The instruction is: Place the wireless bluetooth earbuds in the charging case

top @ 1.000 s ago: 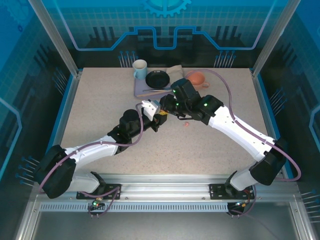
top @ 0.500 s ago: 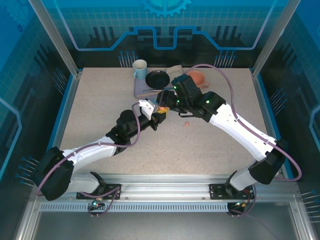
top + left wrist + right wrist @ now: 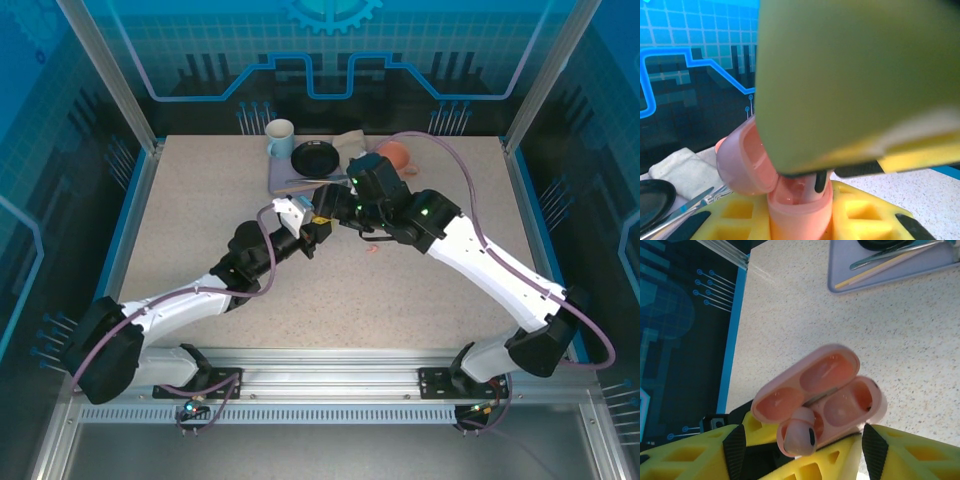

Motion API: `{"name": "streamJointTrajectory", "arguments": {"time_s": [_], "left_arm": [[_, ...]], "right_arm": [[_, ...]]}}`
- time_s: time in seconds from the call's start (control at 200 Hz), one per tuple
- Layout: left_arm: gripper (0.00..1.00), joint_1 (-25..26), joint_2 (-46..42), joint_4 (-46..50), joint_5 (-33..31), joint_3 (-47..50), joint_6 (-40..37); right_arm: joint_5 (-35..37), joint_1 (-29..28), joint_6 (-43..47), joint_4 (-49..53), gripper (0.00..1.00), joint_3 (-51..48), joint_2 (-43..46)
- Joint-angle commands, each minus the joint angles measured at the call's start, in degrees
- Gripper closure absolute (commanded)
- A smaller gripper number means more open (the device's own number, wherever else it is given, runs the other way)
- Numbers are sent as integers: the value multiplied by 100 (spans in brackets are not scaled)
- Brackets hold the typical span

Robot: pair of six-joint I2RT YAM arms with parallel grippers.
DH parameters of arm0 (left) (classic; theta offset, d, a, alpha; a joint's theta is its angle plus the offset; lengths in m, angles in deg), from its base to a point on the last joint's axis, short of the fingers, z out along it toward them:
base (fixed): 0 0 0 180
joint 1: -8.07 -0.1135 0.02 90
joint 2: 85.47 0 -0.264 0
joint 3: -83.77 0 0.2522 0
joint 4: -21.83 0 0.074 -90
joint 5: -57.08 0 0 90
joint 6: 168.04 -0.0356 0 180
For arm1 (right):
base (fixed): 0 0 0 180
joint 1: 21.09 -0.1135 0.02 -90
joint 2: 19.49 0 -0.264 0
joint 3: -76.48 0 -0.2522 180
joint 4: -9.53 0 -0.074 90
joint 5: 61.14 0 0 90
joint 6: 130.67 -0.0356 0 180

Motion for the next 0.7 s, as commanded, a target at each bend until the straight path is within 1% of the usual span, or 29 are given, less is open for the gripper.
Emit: {"name": "streamJointTrajectory", "arguments": {"time_s": [0.0, 0.145, 0.21, 0.275, 0.335, 0.46, 0.535, 0.625, 0.695], "left_arm": [[100, 14, -38, -148, 9, 66, -44], [100, -51, -52, -235, 177, 220, -85], [100, -150, -73, -215, 374, 269, -12], [100, -261, -92, -215, 654, 295, 107], [100, -368, -83, -182, 977, 285, 195], [100, -530, -94, -34, 1488, 218, 311], [100, -601, -78, -26, 1756, 186, 363], [100, -653, -48, 56, 2025, 97, 424], [100, -665, -7, 119, 2206, 21, 444]], "right_arm": [[-191, -163, -209, -116, 34, -78, 232], [220, -30, -264, -176, 34, -484, 824], [228, 81, -267, -315, 33, -702, 1119], [51, 225, -197, -408, 32, -786, 1309], [-327, 404, -106, -467, 32, -820, 1401], [-1421, 799, -16, -789, 31, -1028, 1480], [-2007, 893, 18, -1012, 31, -1132, 1414], [-2485, 871, 46, -1226, 32, -1201, 1271], [-2572, 824, 21, -1329, 32, -1260, 1180]]}}
